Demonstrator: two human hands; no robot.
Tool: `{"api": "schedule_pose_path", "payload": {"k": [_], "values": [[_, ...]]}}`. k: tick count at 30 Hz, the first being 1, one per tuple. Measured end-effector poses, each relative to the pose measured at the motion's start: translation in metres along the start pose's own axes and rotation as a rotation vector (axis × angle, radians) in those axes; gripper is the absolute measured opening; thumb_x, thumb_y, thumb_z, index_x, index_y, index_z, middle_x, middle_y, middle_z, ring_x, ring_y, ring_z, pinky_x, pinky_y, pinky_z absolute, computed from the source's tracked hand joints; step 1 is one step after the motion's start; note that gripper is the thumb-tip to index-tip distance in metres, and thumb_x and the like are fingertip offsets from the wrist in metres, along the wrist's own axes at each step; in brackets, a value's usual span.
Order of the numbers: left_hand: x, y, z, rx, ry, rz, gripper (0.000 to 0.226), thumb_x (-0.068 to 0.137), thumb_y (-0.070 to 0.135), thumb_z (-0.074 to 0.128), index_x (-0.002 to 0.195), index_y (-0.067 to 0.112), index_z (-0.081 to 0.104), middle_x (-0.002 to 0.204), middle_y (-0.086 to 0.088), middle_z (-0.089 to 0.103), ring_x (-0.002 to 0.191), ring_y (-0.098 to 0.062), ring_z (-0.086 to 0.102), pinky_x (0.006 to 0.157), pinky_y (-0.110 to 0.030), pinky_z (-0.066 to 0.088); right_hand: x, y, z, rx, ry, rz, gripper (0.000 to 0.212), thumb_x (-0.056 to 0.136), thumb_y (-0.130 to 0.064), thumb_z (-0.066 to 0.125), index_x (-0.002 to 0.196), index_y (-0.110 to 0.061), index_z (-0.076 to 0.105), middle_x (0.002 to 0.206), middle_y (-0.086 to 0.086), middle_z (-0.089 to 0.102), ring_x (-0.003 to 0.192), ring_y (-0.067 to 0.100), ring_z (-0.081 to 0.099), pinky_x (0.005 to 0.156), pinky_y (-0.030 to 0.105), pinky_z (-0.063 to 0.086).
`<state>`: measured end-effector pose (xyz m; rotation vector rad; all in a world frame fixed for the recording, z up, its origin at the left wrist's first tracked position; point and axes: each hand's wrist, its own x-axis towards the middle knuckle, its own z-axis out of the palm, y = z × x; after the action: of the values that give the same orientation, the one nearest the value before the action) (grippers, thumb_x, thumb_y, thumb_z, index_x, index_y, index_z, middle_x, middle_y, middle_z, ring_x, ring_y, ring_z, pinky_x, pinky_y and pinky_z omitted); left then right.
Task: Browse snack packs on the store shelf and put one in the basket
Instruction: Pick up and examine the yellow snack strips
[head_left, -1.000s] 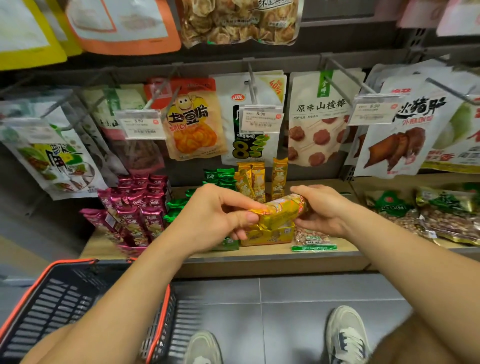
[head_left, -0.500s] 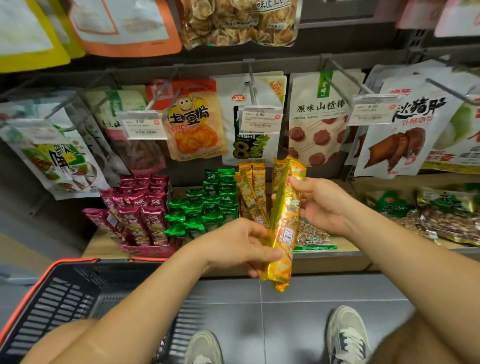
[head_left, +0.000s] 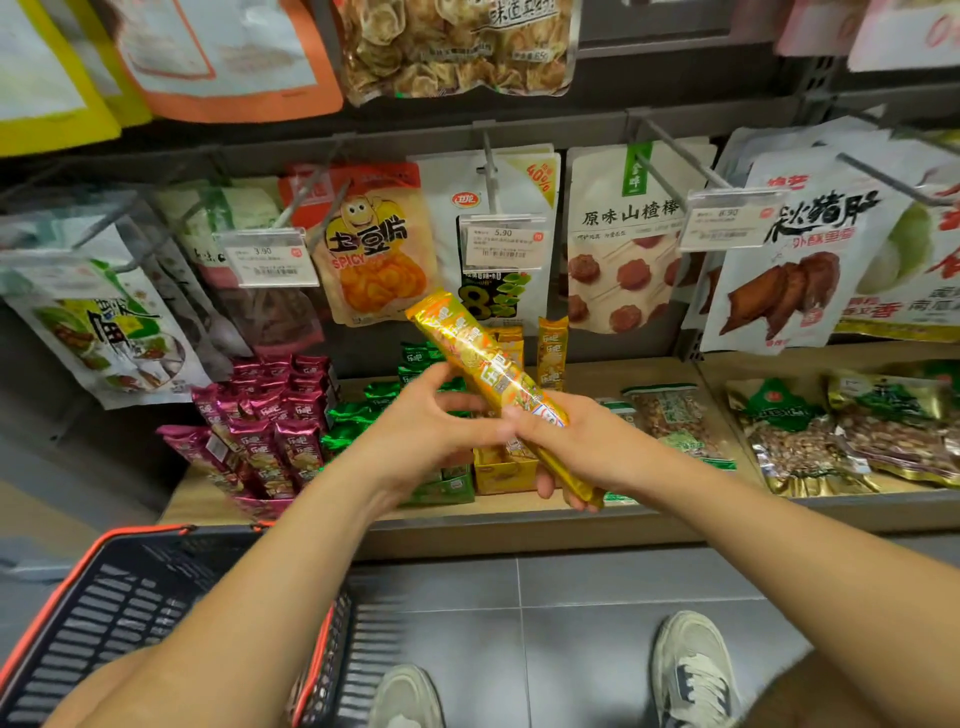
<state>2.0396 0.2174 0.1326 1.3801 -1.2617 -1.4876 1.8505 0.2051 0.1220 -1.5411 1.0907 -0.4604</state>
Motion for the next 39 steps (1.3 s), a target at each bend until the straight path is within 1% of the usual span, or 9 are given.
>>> {"api": "schedule_pose_path", "payload": {"k": [3,6,11,15,21,26,31,34,39], "values": [[0.002,0.008,-0.014,-0.304,0.089,0.029,0.038,0.072,0.034,0.078,0.104,0.018,0.066,0.084,0.002,0.072,0.06,-0.009,0.062,0.047,-0.019,0.047,-0.004,0.0,-0.002,-0.047,-0.042,-0.025,0.038,0.086,-0.062,0.057,0.099,-0.027,0.054,0.058,-0.004,0.062,0.042,0.01,0.057,0.039,0.025,0.047],[0.004,0.004,-0.014,-0.273,0.273,0.053,0.023,0.086,0.03,0.07,0.101,0.014,0.062,0.076,0.0,0.07,0.056,-0.01,0.061,0.049,-0.02,0.051,-0.006,0.001,-0.004,-0.11,-0.08,-0.028,0.038,0.083,-0.054,0.068,0.101,-0.024,0.056,0.073,-0.005,0.064,0.063,0.011,0.065,0.052,0.032,0.055],[0.006,0.001,-0.012,-0.327,0.438,0.107,0.021,0.088,0.023,0.07,0.104,0.014,0.059,0.089,-0.005,0.07,0.061,-0.012,0.065,0.055,-0.021,0.053,-0.01,0.005,-0.021,-0.148,-0.093,0.027,0.045,0.075,-0.031,0.083,0.113,-0.025,0.058,0.087,0.0,0.067,0.063,0.007,0.061,0.055,0.024,0.051],[0.007,-0.001,-0.012,-0.354,0.483,0.1,0.019,0.086,0.022,0.072,0.101,0.013,0.063,0.092,-0.007,0.073,0.062,-0.012,0.067,0.056,-0.02,0.053,-0.012,0.016,-0.033,-0.508,0.018,-0.035,0.044,0.077,-0.041,0.079,0.113,-0.027,0.057,0.102,-0.008,0.064,0.087,0.007,0.062,0.073,0.026,0.055],[0.014,-0.003,-0.006,-0.344,0.57,0.095,0.016,0.088,0.025,0.07,0.096,0.013,0.065,0.083,-0.003,0.072,0.06,-0.012,0.066,0.055,-0.021,0.053,-0.017,0.024,-0.044,-0.737,0.192,-0.126,0.036,0.082,-0.042,0.073,0.109,-0.031,0.052,0.095,-0.009,0.065,0.081,0.007,0.06,0.07,0.028,0.052],[0.018,-0.004,-0.008,-0.39,0.557,0.068,0.013,0.087,0.022,0.072,0.093,0.012,0.066,0.072,0.001,0.073,0.061,-0.011,0.068,0.055,-0.02,0.054,-0.023,0.014,-0.065,-0.642,0.346,-0.155,0.042,0.073,-0.034,0.083,0.111,-0.027,0.065,0.08,-0.016,0.063,0.066,-0.006,0.057,0.058,0.009,0.042],[0.023,-0.004,-0.011,-0.34,0.437,0.032,0.005,0.088,0.006,0.067,0.09,0.011,0.067,0.077,0.0,0.073,0.07,-0.011,0.067,0.057,-0.019,0.054,-0.024,0.005,-0.086,-0.961,0.195,-0.179,0.022,0.083,-0.027,0.075,0.104,-0.023,0.072,0.087,-0.007,0.072,0.081,0.01,0.066,0.076,0.032,0.054],[0.026,-0.006,-0.009,-0.256,0.378,0.042,0.01,0.088,0.004,0.066,0.095,0.01,0.066,0.084,-0.002,0.074,0.081,-0.015,0.069,0.063,-0.022,0.055,-0.018,0.014,-0.089,-1.131,0.156,-0.205,0.007,0.088,-0.02,0.065,0.094,-0.023,0.069,0.087,-0.006,0.07,0.085,0.016,0.064,0.071,0.029,0.047],[0.03,-0.01,-0.002,-0.069,0.314,0.139,0.016,0.089,0.008,0.067,0.103,0.016,0.068,0.09,-0.003,0.075,0.085,-0.015,0.071,0.071,-0.023,0.056,-0.004,0.036,-0.09,-1.246,0.067,-0.178,0.011,0.091,-0.016,0.055,0.086,-0.025,0.059,0.088,-0.003,0.069,0.086,0.019,0.063,0.071,0.029,0.046]]}}
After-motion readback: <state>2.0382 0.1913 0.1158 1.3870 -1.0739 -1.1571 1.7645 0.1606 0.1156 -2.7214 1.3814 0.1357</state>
